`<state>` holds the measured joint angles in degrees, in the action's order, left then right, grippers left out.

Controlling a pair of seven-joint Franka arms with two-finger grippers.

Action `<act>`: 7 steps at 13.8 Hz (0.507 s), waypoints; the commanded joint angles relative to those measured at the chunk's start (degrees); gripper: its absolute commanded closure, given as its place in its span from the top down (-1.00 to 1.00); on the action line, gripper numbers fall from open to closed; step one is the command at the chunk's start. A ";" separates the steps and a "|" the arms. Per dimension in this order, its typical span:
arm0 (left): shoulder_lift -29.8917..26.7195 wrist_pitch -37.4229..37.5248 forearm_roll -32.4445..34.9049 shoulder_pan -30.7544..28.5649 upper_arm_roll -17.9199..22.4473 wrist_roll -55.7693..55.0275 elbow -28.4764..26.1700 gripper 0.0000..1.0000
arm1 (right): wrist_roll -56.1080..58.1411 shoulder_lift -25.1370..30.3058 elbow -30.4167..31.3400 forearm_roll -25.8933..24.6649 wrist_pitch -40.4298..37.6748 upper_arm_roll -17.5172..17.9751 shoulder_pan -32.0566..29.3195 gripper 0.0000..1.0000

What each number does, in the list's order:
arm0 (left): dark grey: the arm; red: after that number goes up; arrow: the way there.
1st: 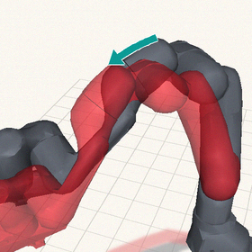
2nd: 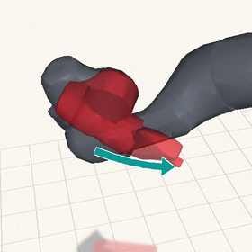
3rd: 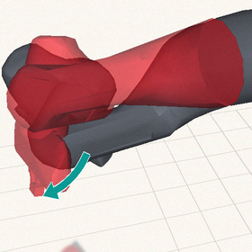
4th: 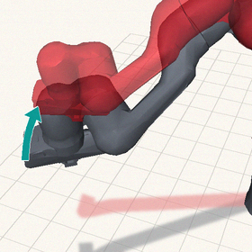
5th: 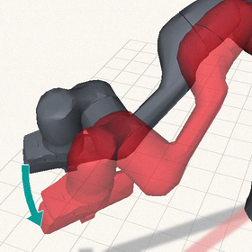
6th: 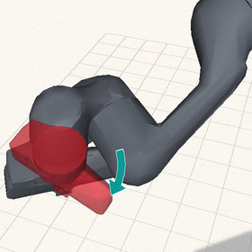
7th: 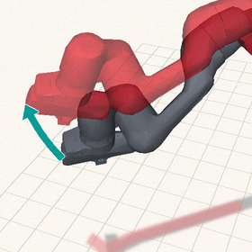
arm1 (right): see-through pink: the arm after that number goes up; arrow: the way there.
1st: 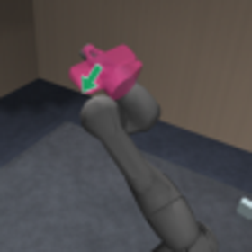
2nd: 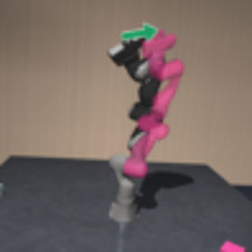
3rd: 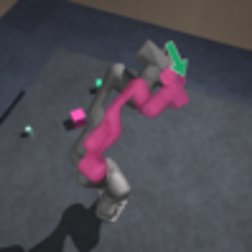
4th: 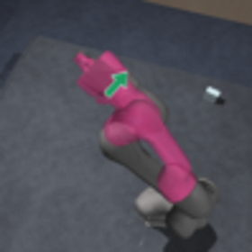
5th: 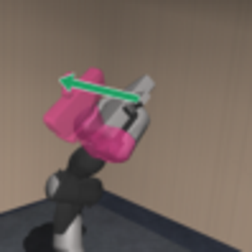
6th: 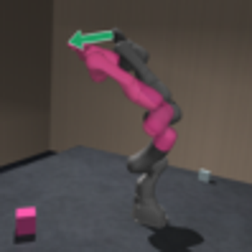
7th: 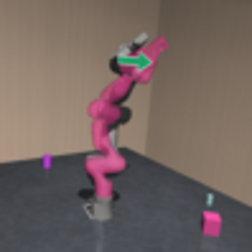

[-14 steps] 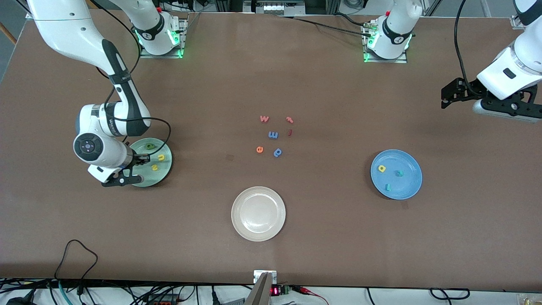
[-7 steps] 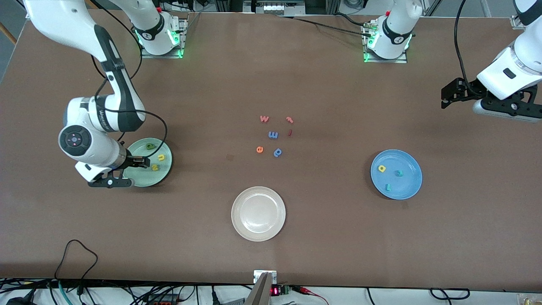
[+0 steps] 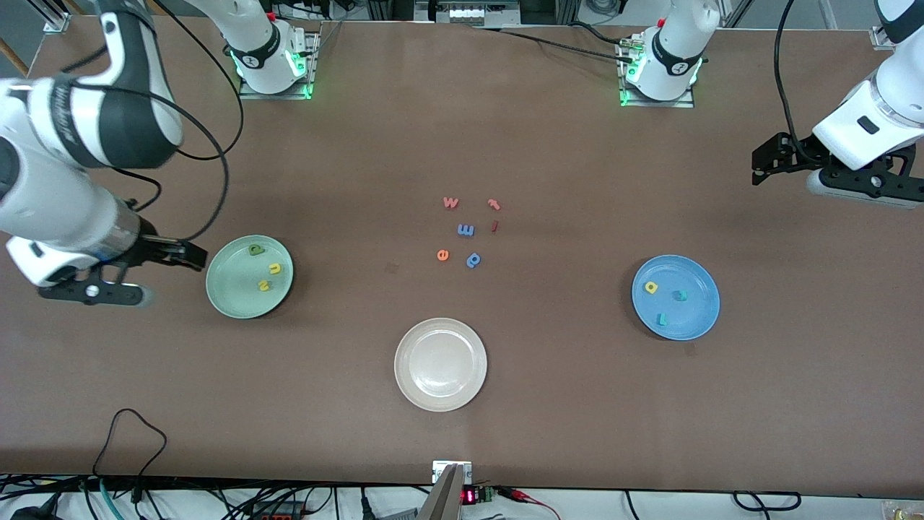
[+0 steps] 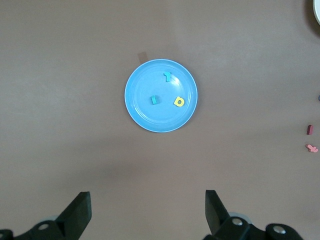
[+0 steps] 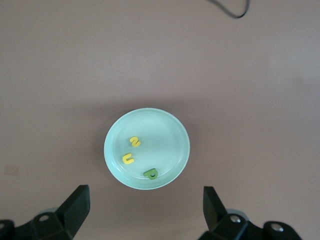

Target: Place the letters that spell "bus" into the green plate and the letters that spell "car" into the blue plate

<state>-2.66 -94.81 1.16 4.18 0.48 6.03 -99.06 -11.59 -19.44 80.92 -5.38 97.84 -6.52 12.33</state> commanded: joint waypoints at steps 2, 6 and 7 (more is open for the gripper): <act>-0.33 0.94 1.04 0.57 0.05 -0.14 0.54 1.00 | 1.04 1.33 -5.68 2.12 -3.95 -1.91 -3.26 1.00; -0.33 0.94 1.04 0.48 0.05 -0.05 0.54 1.00 | 14.73 6.78 -4.38 9.32 -6.34 2.55 -16.53 1.00; -0.41 0.94 0.95 0.48 0.05 -0.05 0.54 1.00 | 14.76 7.74 -2.98 9.42 -6.43 2.57 -16.55 1.00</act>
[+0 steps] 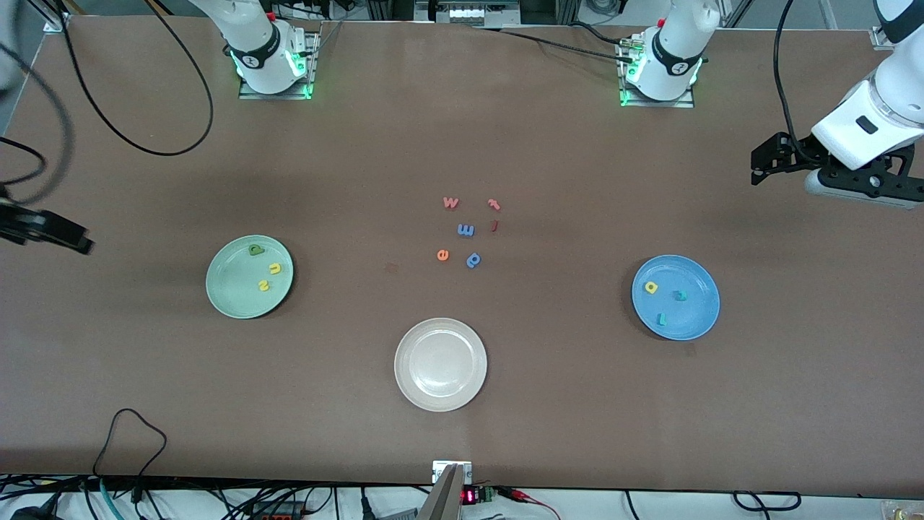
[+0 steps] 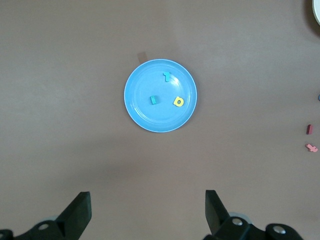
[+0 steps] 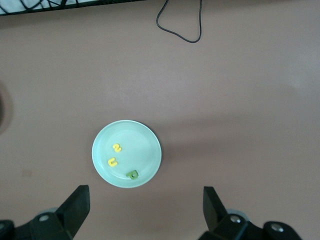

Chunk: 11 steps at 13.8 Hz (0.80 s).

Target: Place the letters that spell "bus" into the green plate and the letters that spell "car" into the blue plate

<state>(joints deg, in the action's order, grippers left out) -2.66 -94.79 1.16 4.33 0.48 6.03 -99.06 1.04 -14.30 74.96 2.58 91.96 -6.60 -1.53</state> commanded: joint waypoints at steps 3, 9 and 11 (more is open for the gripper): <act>-0.33 1.01 0.86 0.07 0.13 -0.05 0.45 1.00 | 1.51 6.29 8.18 0.67 -0.55 2.82 -2.16 1.00; -0.33 1.01 0.86 0.07 0.13 -0.05 0.45 1.00 | 1.34 18.14 25.21 -3.46 5.69 3.08 -1.02 1.00; -0.24 0.92 0.86 -0.02 0.13 -0.05 0.54 1.00 | 1.25 19.04 25.68 -3.11 3.24 3.08 -1.01 1.00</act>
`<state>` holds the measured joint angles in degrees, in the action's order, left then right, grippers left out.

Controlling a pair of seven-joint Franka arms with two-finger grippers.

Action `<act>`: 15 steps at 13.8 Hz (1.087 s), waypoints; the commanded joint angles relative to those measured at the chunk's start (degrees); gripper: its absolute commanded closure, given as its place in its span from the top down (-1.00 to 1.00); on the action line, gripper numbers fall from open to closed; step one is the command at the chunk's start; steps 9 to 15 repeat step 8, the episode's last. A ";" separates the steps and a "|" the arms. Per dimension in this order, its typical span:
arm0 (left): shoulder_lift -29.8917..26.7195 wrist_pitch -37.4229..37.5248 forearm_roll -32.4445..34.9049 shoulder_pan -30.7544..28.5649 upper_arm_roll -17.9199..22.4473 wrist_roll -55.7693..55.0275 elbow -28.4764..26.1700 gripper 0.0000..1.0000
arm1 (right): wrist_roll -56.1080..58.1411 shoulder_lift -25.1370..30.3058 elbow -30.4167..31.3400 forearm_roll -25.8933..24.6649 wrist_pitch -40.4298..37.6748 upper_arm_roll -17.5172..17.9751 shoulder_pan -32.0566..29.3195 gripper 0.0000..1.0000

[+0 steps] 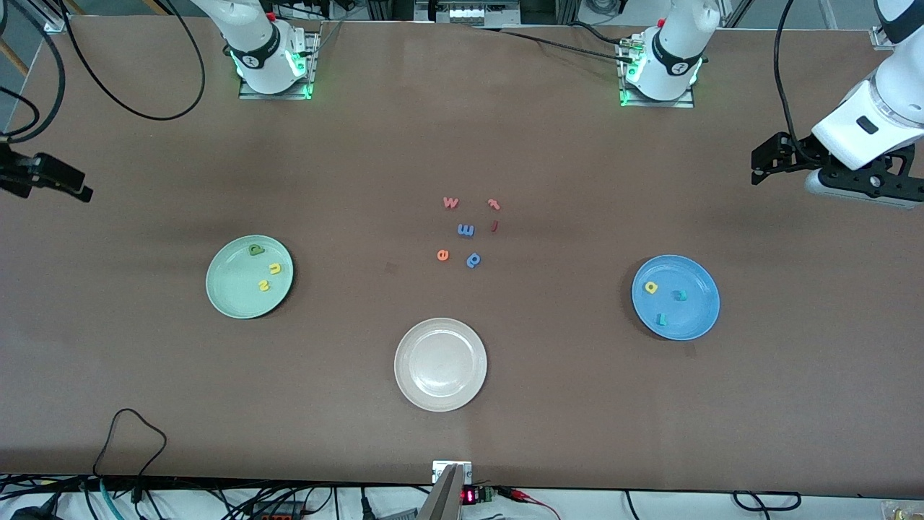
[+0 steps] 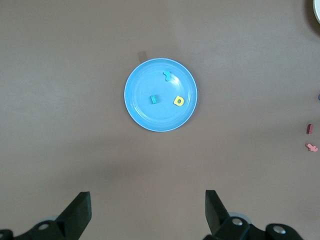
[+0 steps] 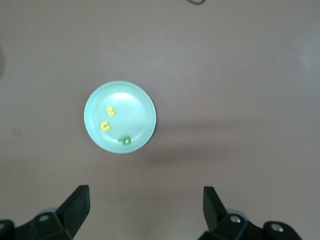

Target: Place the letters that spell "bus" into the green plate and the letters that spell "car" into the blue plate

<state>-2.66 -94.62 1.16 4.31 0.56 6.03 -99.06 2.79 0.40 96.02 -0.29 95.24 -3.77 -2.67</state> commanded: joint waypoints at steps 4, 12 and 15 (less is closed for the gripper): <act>-0.24 0.84 0.86 -0.01 0.05 -0.05 0.53 1.00 | -0.06 4.96 4.26 -0.50 -2.16 0.26 0.21 1.00; -0.24 0.84 0.86 -0.01 0.05 -0.05 0.53 1.00 | -0.06 5.05 4.26 -0.59 -2.25 0.26 0.65 1.00; -0.24 0.84 0.86 -0.01 0.05 -0.05 0.53 1.00 | -0.06 5.05 4.26 -0.59 -2.25 0.26 0.65 1.00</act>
